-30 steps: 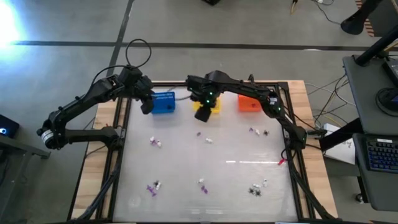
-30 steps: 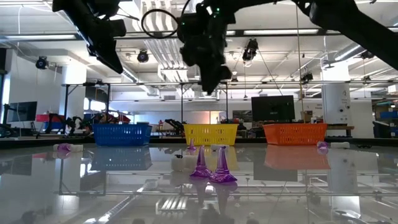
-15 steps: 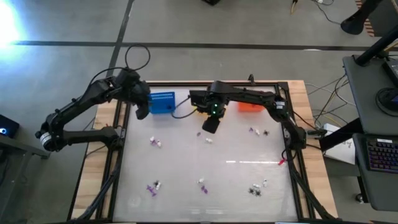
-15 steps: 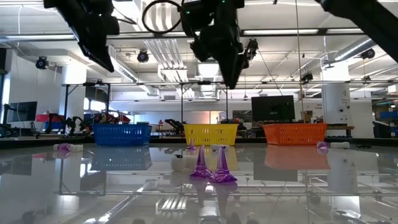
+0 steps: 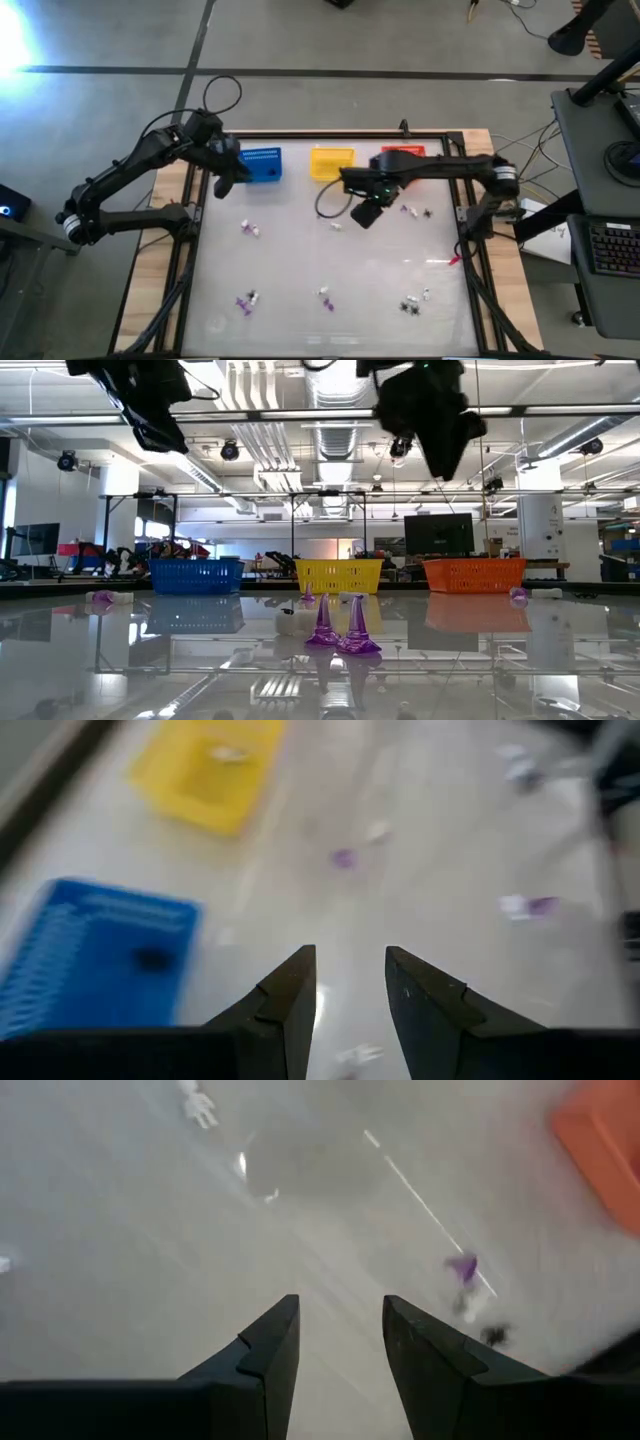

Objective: Sort Halloween decoration
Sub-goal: Put the purple hat toy into the orange bin

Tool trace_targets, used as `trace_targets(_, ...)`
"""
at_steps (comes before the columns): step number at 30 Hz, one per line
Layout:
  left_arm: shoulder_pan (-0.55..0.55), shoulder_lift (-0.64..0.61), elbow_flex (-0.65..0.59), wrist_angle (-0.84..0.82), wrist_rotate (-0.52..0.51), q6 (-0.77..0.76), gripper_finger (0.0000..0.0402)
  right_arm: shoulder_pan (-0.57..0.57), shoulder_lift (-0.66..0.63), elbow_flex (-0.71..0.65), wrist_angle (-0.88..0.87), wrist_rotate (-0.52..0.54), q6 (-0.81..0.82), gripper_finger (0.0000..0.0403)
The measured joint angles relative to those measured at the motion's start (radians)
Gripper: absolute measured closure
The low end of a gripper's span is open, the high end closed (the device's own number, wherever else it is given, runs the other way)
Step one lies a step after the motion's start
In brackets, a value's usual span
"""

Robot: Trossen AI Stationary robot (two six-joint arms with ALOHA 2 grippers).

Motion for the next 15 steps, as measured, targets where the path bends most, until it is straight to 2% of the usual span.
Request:
trace_targets(3,-0.017,0.034,0.0,0.047,0.095,-0.028,0.0296,0.031,-0.073,-0.063,0.003,0.048,0.111,0.0266)
trace_targets(9,-0.074,0.142,0.0,0.155,-0.002,-0.047,0.0296,0.078,-0.172,-0.126,0.011,0.157,0.293,0.0266)
trace_targets(15,-0.138,0.236,0.0,0.22,0.008,-0.05,0.0296,0.094,-0.218,-0.13,0.019,0.246,0.32,0.0266)
